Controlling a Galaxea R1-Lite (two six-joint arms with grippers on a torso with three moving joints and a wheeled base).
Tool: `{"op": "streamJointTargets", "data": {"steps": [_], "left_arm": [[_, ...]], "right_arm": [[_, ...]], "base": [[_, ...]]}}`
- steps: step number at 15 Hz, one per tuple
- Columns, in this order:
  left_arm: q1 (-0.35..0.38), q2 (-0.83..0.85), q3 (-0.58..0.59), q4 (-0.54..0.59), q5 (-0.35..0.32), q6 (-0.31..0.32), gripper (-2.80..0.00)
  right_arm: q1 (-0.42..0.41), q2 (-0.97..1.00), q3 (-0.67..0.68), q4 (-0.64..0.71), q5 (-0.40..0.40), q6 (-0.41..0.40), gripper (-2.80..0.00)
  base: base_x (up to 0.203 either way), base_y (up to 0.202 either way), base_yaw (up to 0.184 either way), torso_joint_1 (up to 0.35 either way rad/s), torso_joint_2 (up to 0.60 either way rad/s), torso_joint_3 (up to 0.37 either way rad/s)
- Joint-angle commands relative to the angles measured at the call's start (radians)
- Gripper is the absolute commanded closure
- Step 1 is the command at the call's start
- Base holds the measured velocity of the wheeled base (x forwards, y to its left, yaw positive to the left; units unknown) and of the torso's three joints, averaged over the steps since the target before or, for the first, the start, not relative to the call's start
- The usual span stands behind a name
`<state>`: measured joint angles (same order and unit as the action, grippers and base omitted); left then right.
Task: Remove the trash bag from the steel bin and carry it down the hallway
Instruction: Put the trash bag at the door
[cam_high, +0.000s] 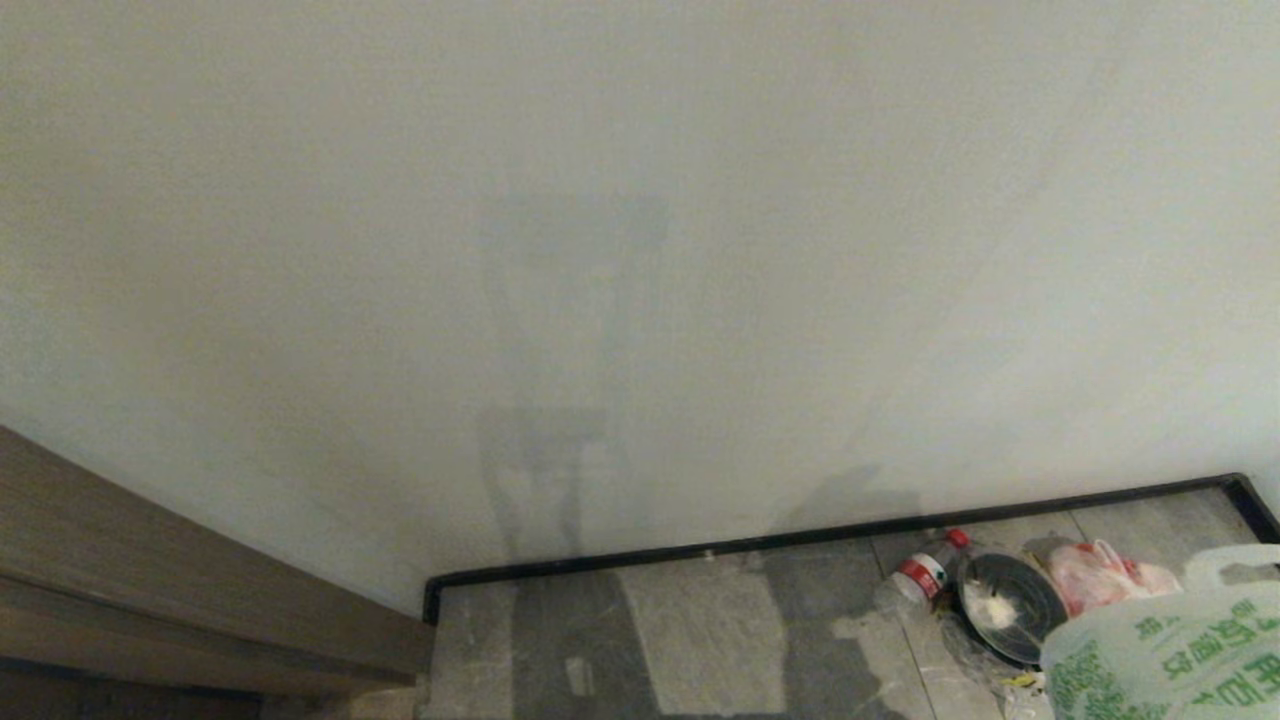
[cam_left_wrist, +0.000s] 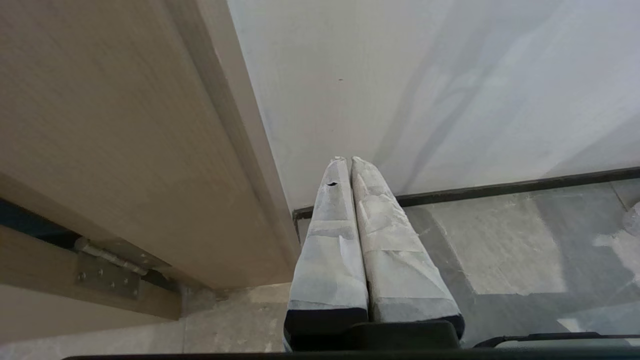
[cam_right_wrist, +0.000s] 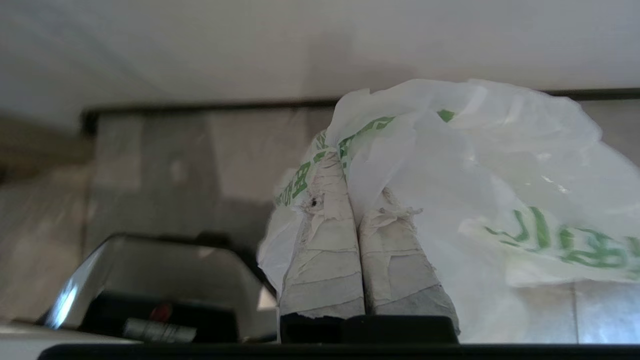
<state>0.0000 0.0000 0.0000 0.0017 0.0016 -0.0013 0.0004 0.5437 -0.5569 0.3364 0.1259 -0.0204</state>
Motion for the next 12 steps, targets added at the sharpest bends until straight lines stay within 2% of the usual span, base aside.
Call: {"op": "streamJointTargets", "data": {"steps": [1, 3, 5, 12], "left_arm": [[0.000, 0.000, 0.000, 0.000, 0.000, 0.000, 0.00], [0.000, 0.000, 0.000, 0.000, 0.000, 0.000, 0.00], [0.000, 0.000, 0.000, 0.000, 0.000, 0.000, 0.00], [0.000, 0.000, 0.000, 0.000, 0.000, 0.000, 0.00]], "right_arm": [[0.003, 0.248, -0.045, -0.023, 0.024, -0.008, 0.00], [0.022, 0.420, -0.083, -0.085, 0.045, -0.018, 0.00], [0.064, 0.571, -0.111, -0.128, 0.022, -0.023, 0.00], [0.234, 0.986, -0.138, -0.359, -0.248, -0.029, 0.00]], "base": [[0.000, 0.000, 0.000, 0.000, 0.00, 0.000], [0.000, 0.000, 0.000, 0.000, 0.00, 0.000], [0.000, 0.000, 0.000, 0.000, 0.00, 0.000], [0.000, 0.000, 0.000, 0.000, 0.00, 0.000]]}}
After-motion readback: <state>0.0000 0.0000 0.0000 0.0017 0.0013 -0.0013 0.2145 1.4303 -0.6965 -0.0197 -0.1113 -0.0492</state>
